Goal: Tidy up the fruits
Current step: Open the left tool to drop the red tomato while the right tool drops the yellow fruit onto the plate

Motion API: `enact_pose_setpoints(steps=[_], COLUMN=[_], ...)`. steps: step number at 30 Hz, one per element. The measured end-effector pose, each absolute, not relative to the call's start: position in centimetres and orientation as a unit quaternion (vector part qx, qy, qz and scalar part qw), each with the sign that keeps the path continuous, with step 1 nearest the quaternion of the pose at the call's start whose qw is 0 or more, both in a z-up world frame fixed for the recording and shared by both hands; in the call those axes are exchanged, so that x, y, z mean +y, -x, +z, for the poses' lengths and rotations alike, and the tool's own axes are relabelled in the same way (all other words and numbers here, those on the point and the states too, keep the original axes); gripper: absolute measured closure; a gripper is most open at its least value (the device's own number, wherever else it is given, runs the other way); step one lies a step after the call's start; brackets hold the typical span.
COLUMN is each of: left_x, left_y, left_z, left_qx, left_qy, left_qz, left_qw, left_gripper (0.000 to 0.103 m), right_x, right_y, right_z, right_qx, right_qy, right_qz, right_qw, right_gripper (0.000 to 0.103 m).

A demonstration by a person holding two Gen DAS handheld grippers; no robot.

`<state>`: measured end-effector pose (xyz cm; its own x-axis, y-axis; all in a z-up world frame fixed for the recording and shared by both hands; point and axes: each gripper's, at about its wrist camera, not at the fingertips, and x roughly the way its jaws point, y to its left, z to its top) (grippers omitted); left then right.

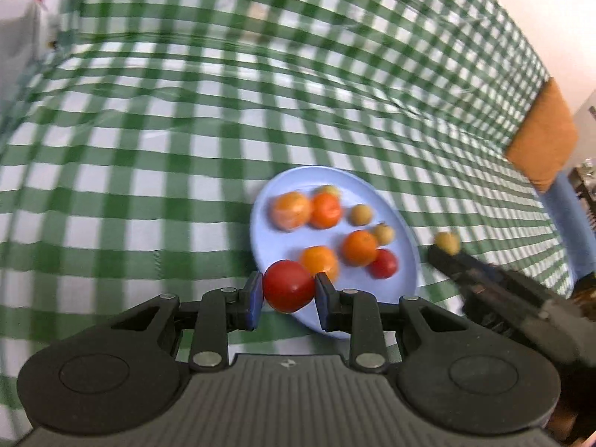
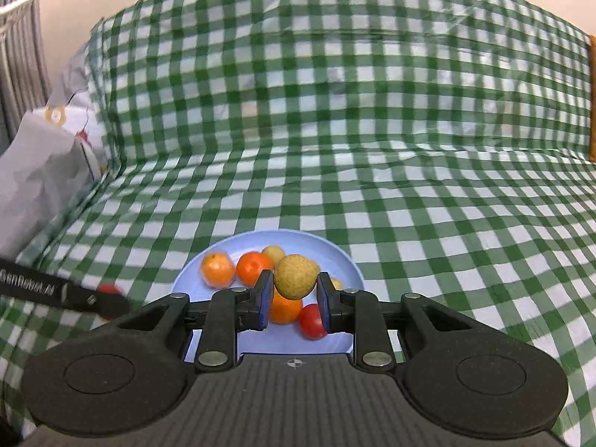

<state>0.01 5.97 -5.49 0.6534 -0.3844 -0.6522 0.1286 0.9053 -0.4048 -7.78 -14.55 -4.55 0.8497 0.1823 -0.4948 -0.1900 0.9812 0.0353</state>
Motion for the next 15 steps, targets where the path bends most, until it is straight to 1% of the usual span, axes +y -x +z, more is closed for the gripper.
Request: enact_pose_setpoints(steps=[7,9,10,11,12,13,15], left_x=[3.5,3.4,3.6,3.8,4.0,4.2,4.4], left_y=[-2.8,-3.3,-3.4,-3.4,-3.4,-3.4,-3.0], left_z=[-6.8,-6.9,-6.9,-6.9,-6.8,-6.7,-6.6], left_qx=[0.412,0.410,0.406,0.405,0.404,0.403,0.399], left_qy=[0.170,0.180,0.184,0.188,0.193,0.195,0.193], left_qz=[-0.174,-0.173,-0.170,-0.167,-0.163,-0.161,-0.158], left_qw=[0.878,0.877,0.879,0.879,0.879,0.880,0.882], left_gripper=[0.070,0.062,0.060,0.060,0.060,0.060,0.060], right_x=[-14.3,-14.3,-14.2,-14.1,-14.1,-14.2,-14.4], right_y=[6.7,6.4,6.4,6.3,6.3,6.4,6.4], right_z=[-5.1,-5.5,-5.6,-5.7,-5.6,-5.6,-5.5], right_qx=[0.279,0.296,0.299,0.298,0.296,0.294,0.292], right_qy=[0.021,0.025,0.031,0.037,0.037,0.035,0.031], right_qz=[0.124,0.132,0.131,0.130,0.129,0.128,0.123], right_qw=[0.952,0.946,0.945,0.945,0.946,0.946,0.948], right_gripper=[0.077,0.075,0.067,0.060,0.051,0.048,0.047])
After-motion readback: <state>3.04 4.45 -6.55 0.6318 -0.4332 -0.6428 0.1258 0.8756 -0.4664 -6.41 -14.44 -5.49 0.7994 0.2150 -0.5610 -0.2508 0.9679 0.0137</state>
